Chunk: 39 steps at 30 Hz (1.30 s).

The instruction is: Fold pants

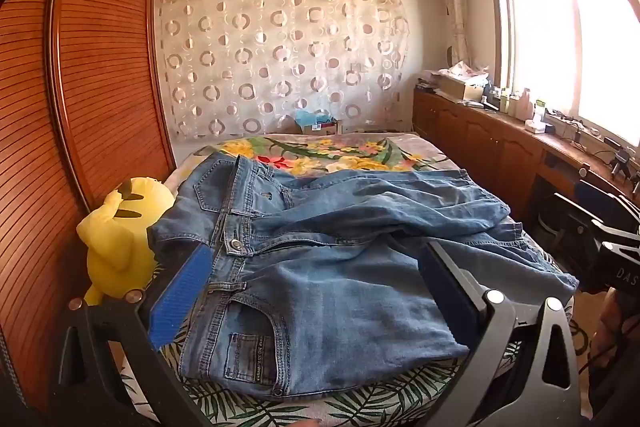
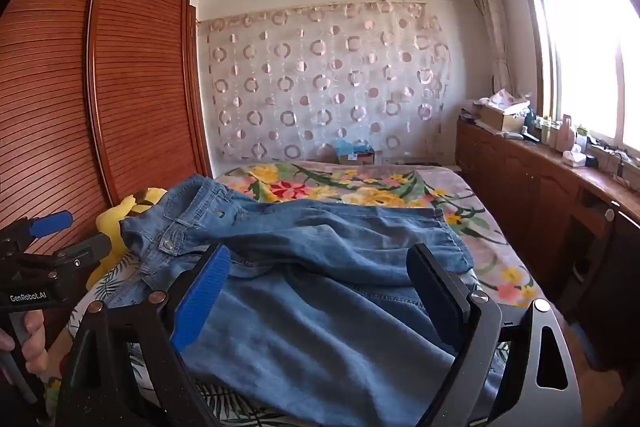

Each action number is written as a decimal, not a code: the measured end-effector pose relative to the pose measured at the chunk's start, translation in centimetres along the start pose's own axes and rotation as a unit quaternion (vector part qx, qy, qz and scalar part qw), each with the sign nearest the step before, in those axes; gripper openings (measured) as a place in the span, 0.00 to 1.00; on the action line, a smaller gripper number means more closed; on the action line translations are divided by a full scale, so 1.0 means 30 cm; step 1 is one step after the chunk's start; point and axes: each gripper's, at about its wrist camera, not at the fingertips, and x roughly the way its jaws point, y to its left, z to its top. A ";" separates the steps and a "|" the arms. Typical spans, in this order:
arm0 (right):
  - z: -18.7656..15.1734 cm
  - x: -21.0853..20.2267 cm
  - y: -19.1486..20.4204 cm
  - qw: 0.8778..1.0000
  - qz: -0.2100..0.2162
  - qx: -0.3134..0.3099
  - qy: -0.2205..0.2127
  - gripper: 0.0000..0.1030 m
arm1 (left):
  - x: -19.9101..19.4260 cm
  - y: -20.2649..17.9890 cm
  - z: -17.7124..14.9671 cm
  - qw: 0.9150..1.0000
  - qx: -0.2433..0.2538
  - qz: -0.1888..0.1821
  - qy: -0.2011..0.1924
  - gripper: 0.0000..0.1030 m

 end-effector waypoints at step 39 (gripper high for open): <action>0.003 -0.010 0.013 1.000 0.003 -0.008 0.001 0.88 | 0.001 -0.014 0.005 1.000 0.007 0.001 -0.005 1.00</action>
